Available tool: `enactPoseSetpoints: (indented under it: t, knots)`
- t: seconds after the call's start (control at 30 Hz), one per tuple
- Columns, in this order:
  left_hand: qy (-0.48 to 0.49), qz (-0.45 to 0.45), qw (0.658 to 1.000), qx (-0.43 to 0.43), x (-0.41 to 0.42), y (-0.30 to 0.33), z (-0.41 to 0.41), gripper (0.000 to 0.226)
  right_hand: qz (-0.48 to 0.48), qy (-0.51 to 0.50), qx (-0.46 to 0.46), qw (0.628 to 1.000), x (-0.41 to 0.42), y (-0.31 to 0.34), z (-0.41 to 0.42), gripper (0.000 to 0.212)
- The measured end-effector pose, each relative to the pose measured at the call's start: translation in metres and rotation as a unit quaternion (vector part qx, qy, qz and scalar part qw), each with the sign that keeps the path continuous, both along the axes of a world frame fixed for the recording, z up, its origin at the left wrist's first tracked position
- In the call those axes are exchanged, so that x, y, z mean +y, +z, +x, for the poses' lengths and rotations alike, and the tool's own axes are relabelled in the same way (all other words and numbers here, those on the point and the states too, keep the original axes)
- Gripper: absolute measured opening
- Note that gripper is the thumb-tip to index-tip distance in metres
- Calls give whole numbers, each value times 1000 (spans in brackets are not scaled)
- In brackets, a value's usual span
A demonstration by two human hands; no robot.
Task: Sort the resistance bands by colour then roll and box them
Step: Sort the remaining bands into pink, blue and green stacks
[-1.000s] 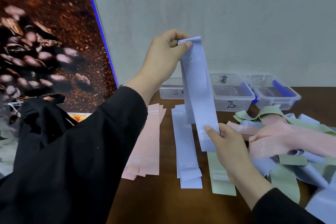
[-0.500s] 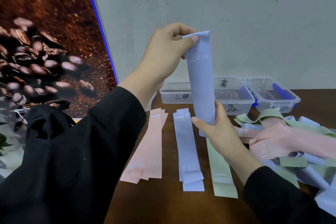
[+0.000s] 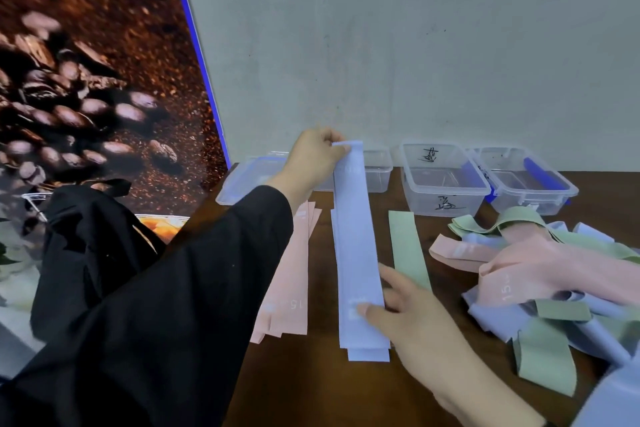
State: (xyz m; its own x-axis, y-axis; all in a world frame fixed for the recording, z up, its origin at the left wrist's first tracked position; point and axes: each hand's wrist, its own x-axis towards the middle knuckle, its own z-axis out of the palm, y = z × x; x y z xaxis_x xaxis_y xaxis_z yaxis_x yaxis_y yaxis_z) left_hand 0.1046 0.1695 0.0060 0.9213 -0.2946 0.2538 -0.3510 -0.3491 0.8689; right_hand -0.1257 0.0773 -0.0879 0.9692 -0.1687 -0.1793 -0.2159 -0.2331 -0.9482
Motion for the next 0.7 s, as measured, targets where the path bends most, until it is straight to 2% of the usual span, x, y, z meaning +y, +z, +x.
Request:
enactPoseSetpoints:
  t: [0.1,0.17,0.23,0.33,0.4,0.47,0.57,0.7]
  knots:
    - [-2,29,999,35,-8,-35,15,8,-118,27,34,992,-1,-3,1,75]
    - [-10,45,998,50,-13,-51,20,11,-132,29,47,990,-3,-3,4,76]
    - [-11,59,996,63,-18,-65,26,10,-192,32,69,978,-1,-1,7,74]
    - [-15,113,992,59,-23,-80,30,9,-380,52,50,922,-2,-4,6,69]
    - [-14,171,984,46,-24,-92,32,22,-450,66,23,890,-2,-7,3,67]
    - [-2,213,977,13,-24,-102,31,37,-481,68,-6,874,-4,-10,1,64]
    - [16,241,967,-79,-26,-105,20,25,-498,73,-65,862,-7,-18,3,51]
    - [-84,361,920,-125,-26,-112,-6,19,-485,63,-101,866,-6,-31,7,38]
